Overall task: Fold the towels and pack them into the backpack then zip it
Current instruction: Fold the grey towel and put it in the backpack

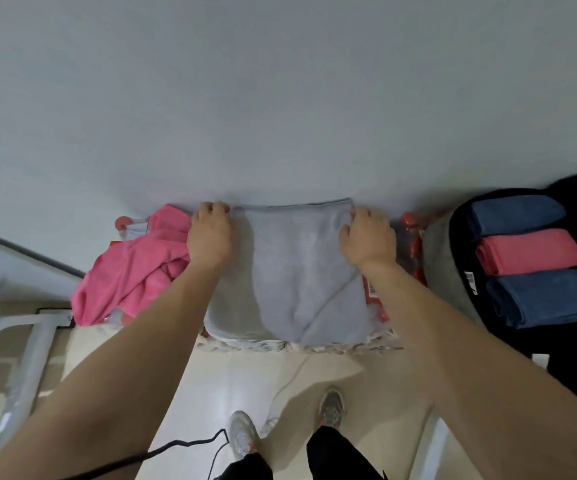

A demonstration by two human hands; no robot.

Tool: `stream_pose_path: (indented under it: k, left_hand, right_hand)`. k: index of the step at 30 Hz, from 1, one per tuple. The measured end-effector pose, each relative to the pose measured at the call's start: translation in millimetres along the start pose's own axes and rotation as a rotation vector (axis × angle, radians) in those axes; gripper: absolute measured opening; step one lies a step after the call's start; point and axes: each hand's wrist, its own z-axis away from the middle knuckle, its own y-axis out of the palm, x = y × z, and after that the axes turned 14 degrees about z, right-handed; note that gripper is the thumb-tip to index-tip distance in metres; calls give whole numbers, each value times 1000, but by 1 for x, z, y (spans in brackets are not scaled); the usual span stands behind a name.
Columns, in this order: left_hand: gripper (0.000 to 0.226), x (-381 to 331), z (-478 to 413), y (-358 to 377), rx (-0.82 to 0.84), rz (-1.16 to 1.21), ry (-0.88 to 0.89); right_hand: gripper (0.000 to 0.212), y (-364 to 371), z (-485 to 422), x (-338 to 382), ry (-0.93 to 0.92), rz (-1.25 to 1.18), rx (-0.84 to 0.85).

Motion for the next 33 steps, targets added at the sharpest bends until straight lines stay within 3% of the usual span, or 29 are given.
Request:
stream_pose_path:
  k: [4, 11, 15, 19, 23, 29, 33]
  left_hand:
    - [24, 4, -7, 3, -40, 47, -101]
    - [33, 1, -19, 8, -24, 177, -249]
    - [19, -5, -23, 0, -120, 326, -202]
    - [23, -13, -21, -18, -150, 595, -244]
    - [28, -21, -20, -49, -134, 554, -211]
    - [18, -38, -21, -102, -199, 602, -116]
    - [21, -49, -21, -126, -162, 738, -115]
  right_hand:
    - [29, 6, -24, 8, 86, -124, -78]
    - [19, 13, -35, 11, 88, -226, -138]
    - [22, 10, -34, 7, 127, -381, -170]
    - [26, -9, -29, 0, 120, -515, -120]
    - [8, -52, -24, -9, 56, -473, -167]
    - [10, -111, -16, -6, 16, -484, -206]
    - [12, -134, -12, -2, 55, -637, -187]
